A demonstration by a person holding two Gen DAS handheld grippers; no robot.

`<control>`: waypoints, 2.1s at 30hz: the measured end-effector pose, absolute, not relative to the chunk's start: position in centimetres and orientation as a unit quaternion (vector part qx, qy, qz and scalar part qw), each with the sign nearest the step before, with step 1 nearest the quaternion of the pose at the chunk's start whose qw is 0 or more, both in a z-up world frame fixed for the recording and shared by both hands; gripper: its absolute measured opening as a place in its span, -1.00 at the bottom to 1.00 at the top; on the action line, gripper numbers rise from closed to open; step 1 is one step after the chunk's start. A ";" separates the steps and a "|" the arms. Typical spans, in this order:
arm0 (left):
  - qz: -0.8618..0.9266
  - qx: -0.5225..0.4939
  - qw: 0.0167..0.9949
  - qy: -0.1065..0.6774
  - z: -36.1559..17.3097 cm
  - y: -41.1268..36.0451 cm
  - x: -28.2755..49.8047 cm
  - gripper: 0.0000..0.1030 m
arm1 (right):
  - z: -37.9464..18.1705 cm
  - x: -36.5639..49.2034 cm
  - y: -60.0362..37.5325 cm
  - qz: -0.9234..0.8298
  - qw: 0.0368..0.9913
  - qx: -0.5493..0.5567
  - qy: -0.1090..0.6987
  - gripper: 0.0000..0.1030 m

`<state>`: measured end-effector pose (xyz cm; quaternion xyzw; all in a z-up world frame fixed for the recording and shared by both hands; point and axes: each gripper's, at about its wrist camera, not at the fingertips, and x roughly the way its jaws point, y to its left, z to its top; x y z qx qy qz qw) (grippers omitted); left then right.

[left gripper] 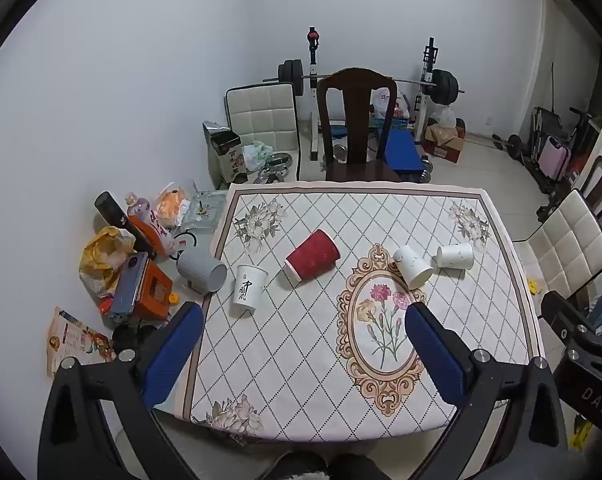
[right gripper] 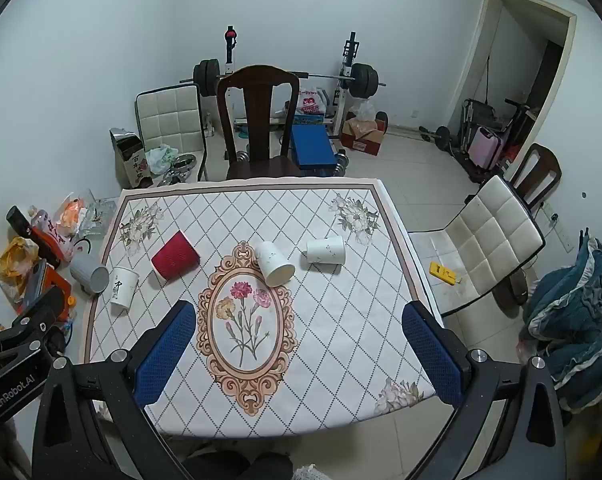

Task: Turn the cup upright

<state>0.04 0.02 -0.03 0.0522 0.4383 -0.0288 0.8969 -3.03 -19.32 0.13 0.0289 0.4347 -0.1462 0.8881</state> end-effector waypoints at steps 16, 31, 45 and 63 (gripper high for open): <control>-0.030 0.049 0.897 0.439 -0.5 0.3 -0.2 1.00 | -0.1 -2.9 -19.4 -0.149 0.886 0.023 0.439 1.00; -0.023 0.047 0.896 0.440 -0.9 0.6 -0.3 1.00 | -1.0 -2.9 -18.7 -0.144 0.885 0.022 0.441 1.00; -0.019 0.045 0.898 0.438 -0.8 1.2 -0.4 1.00 | -1.4 -2.4 -18.0 -0.139 0.886 0.018 0.442 1.00; -0.019 0.042 0.898 0.438 -0.5 1.3 -0.6 1.00 | -0.7 -2.5 -17.8 -0.137 0.887 0.017 0.440 1.00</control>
